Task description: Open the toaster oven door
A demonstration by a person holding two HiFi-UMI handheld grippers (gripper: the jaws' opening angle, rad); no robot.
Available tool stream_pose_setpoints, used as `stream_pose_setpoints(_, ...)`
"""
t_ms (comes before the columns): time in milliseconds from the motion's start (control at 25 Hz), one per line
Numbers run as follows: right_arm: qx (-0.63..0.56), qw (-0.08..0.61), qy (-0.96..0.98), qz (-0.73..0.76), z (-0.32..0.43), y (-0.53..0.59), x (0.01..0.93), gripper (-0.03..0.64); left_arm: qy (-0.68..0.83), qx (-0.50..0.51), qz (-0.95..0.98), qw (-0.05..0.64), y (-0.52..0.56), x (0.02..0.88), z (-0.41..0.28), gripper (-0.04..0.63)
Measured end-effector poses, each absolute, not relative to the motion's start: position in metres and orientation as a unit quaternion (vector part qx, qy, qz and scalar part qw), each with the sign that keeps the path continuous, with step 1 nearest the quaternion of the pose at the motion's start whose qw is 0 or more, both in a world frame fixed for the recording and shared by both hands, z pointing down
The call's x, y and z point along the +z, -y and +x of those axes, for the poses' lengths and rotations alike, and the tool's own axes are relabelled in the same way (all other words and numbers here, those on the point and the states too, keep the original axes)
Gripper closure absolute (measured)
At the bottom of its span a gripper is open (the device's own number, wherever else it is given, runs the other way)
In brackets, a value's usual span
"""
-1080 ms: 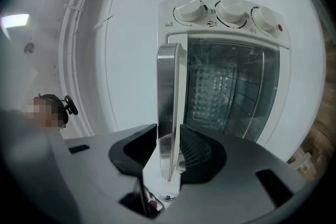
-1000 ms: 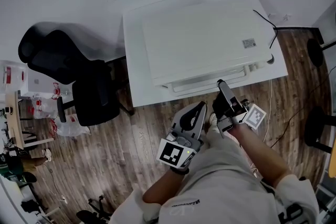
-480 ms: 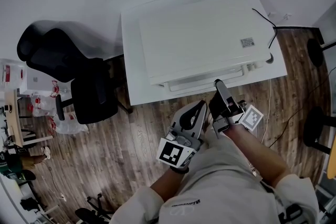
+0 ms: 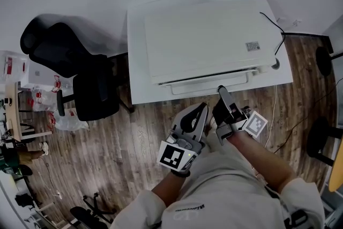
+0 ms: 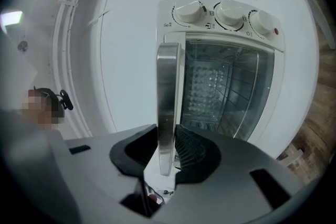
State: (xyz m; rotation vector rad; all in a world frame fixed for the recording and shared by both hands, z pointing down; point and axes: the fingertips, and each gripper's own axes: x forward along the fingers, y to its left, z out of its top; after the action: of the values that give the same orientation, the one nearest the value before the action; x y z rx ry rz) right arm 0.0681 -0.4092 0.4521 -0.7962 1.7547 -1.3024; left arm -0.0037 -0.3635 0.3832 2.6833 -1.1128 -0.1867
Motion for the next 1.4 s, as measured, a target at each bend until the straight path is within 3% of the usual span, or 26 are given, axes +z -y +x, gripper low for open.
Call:
stream_pose_setpoints(480,-0.523,0.363,-0.718,-0.281,0.067,0.381,0.462,0.506,0.430,-0.055,0.894,0.117,0.339,0.401,-0.006,0.588)
stream_pose_setpoints(1400,-0.536,0.347,-0.674,-0.372,0.072,0.292,0.526,0.509,0.383,-0.044,0.913,0.130,0.268,0.421,-0.040,0.588)
